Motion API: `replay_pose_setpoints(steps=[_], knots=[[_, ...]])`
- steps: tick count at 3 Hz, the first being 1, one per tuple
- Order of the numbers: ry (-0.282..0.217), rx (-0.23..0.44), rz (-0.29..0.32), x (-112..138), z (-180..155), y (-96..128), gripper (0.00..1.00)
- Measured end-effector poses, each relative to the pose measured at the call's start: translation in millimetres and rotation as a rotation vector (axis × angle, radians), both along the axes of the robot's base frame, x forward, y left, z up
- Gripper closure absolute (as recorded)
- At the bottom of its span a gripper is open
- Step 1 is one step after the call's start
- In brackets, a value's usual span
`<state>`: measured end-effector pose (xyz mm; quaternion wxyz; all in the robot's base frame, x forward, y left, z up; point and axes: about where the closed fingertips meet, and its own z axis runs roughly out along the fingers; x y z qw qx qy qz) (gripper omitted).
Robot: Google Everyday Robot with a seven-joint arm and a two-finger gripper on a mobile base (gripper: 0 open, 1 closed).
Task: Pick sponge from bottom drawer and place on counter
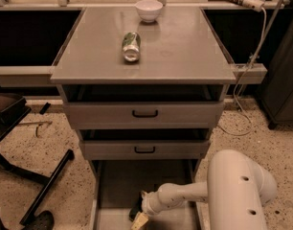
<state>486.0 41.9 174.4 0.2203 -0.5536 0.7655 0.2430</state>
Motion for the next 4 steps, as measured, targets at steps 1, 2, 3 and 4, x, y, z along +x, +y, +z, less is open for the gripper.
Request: replay_pose_setpoints(steps=[1, 2, 3, 4], knots=[[0.012, 0.003, 0.007, -1.9, -4.3, 1.2, 0.00], [0.020, -0.008, 0.054, -4.9, -5.7, 13.4, 0.00], [0.023, 0.004, 0.064, -4.6, -12.9, 15.7, 0.00], [0.020, 0.019, 0.089, 1.9, -21.4, 18.3, 0.00]])
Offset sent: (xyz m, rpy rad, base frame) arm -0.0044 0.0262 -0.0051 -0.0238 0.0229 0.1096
